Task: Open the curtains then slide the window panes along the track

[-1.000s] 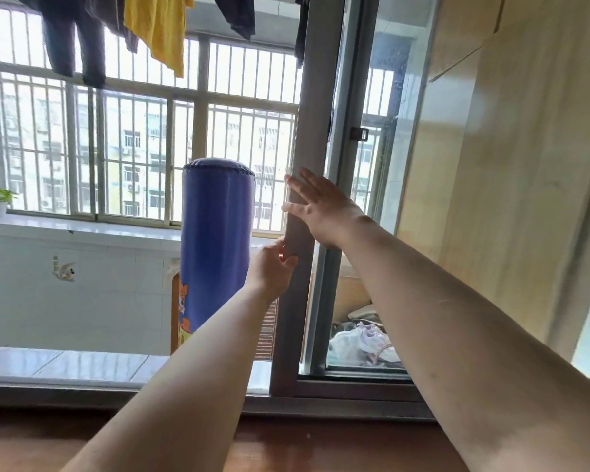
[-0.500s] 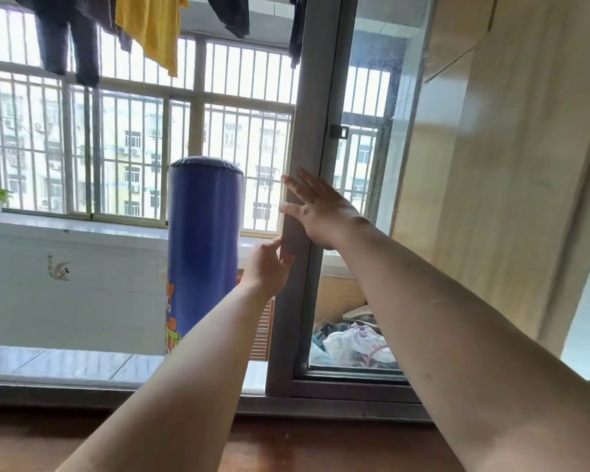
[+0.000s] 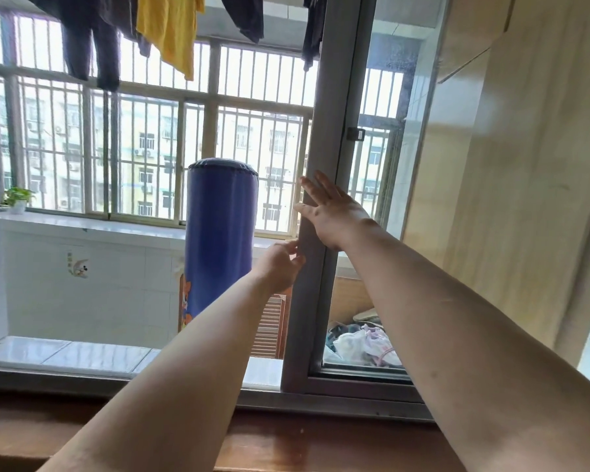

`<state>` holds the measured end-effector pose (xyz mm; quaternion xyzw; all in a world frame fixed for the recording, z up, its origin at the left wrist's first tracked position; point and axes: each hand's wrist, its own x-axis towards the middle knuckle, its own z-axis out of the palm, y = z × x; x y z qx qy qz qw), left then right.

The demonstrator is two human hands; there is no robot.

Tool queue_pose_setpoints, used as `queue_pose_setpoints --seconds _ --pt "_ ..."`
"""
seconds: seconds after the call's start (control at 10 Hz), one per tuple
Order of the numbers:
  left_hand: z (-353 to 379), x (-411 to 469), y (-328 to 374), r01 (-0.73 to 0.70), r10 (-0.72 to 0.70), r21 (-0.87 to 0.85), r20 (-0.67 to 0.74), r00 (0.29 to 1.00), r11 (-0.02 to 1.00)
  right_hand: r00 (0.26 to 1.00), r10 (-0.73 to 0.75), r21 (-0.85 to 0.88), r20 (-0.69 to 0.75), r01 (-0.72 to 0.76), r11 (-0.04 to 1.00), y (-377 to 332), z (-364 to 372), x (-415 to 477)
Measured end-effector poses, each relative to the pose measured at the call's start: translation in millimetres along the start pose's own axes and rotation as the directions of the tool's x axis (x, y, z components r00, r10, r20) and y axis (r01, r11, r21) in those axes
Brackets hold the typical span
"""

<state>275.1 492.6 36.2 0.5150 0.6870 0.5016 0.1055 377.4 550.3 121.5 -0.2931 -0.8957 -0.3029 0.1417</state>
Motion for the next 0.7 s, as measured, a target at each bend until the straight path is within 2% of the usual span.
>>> queue_pose_setpoints --seconds 0.3,0.5,0.7 --pt "-47 -7 -11 -0.095 0.094 0.018 0.044 0.995 0.995 0.992 0.124 -0.009 0.001 -0.124 0.992 -27 -2 -4" --pt "-100 -23 -30 -0.178 0.176 0.044 0.05 0.983 0.983 0.966 0.243 0.179 0.084 -0.254 0.95 -64 -10 -9" --pt "-164 -43 -64 -0.182 0.18 0.065 0.034 0.983 0.981 0.931 0.336 0.358 0.14 -0.364 0.86 -115 -23 -12"
